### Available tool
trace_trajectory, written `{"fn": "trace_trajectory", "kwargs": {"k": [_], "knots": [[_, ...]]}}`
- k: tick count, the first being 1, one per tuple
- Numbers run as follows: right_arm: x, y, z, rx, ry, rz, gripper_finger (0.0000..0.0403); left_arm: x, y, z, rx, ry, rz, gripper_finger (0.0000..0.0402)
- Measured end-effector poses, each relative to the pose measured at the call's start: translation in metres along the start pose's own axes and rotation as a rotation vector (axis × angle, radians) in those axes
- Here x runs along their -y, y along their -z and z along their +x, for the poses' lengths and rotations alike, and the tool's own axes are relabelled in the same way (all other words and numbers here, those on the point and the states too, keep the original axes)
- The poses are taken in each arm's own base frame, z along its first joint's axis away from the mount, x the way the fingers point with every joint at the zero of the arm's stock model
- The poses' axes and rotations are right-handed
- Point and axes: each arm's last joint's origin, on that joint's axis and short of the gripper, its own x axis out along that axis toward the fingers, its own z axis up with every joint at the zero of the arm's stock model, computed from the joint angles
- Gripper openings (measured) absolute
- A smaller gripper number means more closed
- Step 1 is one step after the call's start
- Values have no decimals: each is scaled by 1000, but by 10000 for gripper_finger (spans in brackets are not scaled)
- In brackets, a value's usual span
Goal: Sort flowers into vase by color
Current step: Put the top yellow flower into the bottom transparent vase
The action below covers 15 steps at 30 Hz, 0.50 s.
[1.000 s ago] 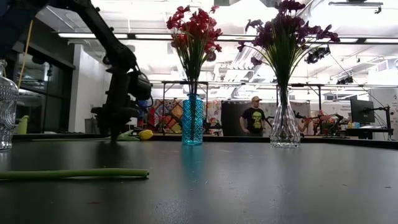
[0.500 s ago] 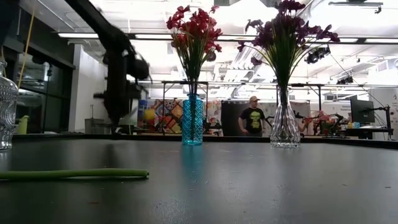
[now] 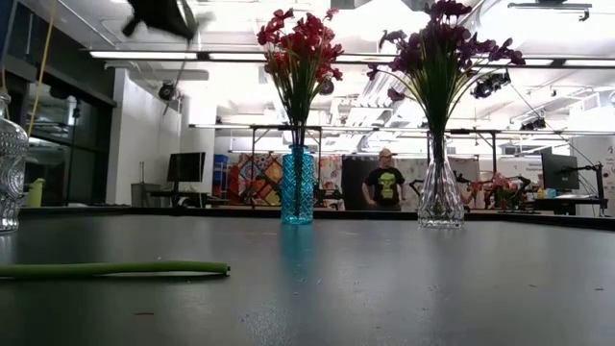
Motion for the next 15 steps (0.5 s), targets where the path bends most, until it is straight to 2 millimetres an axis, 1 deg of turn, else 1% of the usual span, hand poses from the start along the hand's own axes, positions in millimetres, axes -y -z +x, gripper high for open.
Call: {"fn": "trace_trajectory", "kwargs": {"k": [2,6,8,11,13,15], "knots": [[0,0,0,-4,-5,0,0,4,-2,-29,87,103,-51,0],[-1,1,2,-17,-27,2,0,10,4,-72,133,355,-137,0],[-3,2,6,-17,-41,6,0,14,7,-86,124,479,-163,0],[-6,6,17,-20,-72,43,0,19,10,-102,141,626,-146,0],[-10,10,28,-21,-93,98,0,22,10,-110,175,713,-118,0],[-14,15,40,-27,-121,149,0,26,18,-111,216,808,-88,0]]}}
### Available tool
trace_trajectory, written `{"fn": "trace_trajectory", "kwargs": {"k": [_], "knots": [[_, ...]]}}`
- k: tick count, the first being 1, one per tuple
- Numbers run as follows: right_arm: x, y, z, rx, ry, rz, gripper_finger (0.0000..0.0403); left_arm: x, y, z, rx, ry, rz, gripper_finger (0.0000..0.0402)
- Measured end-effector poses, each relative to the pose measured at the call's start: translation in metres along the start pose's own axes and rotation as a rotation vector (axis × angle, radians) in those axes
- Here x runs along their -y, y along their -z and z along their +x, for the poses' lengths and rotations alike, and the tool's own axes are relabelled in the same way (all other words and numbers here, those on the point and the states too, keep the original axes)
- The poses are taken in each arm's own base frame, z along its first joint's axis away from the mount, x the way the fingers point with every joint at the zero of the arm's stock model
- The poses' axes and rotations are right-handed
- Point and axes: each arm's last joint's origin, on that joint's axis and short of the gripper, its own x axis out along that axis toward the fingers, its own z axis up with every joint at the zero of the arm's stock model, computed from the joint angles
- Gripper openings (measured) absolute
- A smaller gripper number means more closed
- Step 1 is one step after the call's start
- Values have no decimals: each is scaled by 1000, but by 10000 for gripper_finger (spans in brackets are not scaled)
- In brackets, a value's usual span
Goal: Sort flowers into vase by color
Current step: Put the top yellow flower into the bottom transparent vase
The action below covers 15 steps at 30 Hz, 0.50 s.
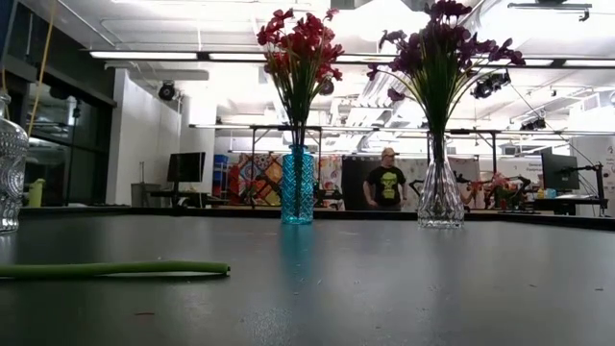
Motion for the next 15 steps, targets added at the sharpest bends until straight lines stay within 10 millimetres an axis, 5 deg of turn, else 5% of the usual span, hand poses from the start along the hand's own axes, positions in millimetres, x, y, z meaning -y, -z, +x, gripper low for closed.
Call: {"fn": "trace_trajectory", "kwargs": {"k": [9,15], "knots": [[-19,21,62,84,20,26,0,-19,99,26,41,359,-110,0],[-26,34,84,91,130,56,0,-24,112,4,95,427,-178,0]]}}
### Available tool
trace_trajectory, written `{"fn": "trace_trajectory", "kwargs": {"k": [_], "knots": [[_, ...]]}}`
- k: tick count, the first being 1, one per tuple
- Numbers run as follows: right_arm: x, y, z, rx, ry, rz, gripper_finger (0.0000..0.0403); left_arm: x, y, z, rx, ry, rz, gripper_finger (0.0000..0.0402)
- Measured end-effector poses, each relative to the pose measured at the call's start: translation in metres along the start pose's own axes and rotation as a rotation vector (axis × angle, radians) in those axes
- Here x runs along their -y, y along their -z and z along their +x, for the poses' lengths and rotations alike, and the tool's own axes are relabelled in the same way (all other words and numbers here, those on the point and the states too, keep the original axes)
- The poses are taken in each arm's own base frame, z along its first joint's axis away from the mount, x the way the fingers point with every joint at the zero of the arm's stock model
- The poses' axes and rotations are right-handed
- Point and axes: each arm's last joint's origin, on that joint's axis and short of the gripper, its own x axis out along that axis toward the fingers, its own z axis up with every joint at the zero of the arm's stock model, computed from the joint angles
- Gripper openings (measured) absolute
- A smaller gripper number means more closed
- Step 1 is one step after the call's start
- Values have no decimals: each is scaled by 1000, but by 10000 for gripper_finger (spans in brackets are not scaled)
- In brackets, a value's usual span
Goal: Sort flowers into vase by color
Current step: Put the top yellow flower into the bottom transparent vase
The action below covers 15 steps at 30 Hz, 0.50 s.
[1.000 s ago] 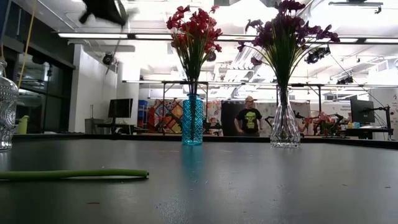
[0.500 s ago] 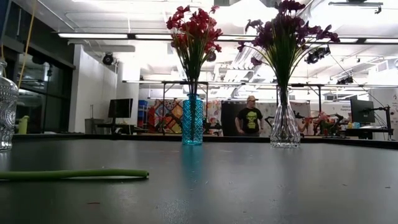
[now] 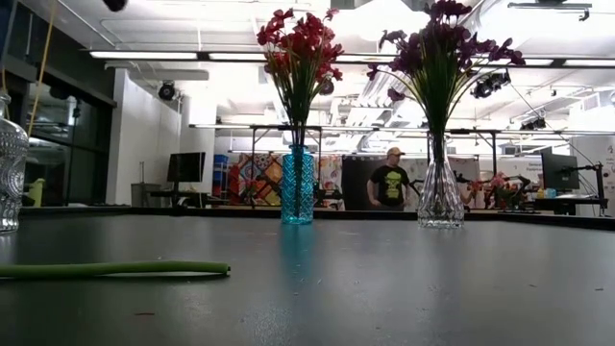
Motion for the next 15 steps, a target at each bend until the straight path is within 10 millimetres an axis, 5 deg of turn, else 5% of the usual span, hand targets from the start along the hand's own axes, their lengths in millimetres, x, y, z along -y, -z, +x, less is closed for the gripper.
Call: {"fn": "trace_trajectory", "kwargs": {"k": [7,15], "knots": [[0,11,6,-49,69,-13,0,10,3,-40,-218,-190,-53,0],[2,13,5,-68,82,-6,0,13,3,-57,-222,-242,17,0]]}}
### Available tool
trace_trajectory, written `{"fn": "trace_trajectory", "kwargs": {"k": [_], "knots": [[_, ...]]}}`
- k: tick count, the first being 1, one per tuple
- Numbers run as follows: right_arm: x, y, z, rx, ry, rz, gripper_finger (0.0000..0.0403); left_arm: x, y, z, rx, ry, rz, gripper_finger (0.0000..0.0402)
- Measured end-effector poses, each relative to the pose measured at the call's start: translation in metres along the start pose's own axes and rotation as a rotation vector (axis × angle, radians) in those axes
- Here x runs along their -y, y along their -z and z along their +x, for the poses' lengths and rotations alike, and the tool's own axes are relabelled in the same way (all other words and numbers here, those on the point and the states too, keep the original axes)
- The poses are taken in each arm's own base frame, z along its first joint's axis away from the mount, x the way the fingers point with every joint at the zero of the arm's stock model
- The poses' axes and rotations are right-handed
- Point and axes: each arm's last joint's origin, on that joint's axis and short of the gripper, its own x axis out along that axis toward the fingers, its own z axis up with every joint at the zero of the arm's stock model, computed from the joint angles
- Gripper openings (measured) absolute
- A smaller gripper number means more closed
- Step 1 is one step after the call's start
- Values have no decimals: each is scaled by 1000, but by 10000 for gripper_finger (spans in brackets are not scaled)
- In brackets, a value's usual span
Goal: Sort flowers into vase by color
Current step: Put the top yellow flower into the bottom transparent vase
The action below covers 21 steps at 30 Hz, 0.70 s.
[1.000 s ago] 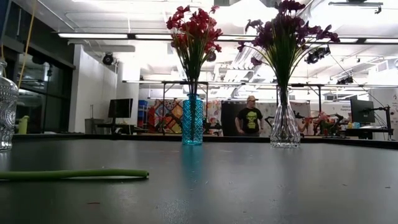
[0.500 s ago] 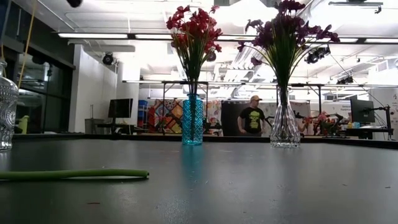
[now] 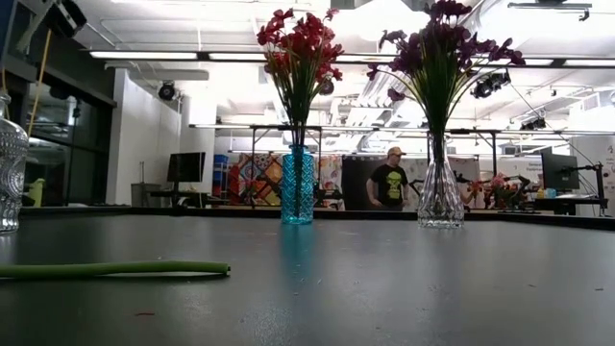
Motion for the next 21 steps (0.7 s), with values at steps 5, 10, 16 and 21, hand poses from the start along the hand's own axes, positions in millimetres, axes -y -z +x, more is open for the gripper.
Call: {"fn": "trace_trajectory", "kwargs": {"k": [5,10,16,21], "knots": [[0,1,0,-5,2,4,0,-3,8,-7,-50,-21,-5,0],[1,2,0,-11,16,6,0,-4,13,-18,-110,-59,-6,0],[3,2,0,1,75,12,0,-1,7,-26,-46,-91,75,0],[4,2,0,10,102,13,0,-3,9,-25,-61,-116,89,0]]}}
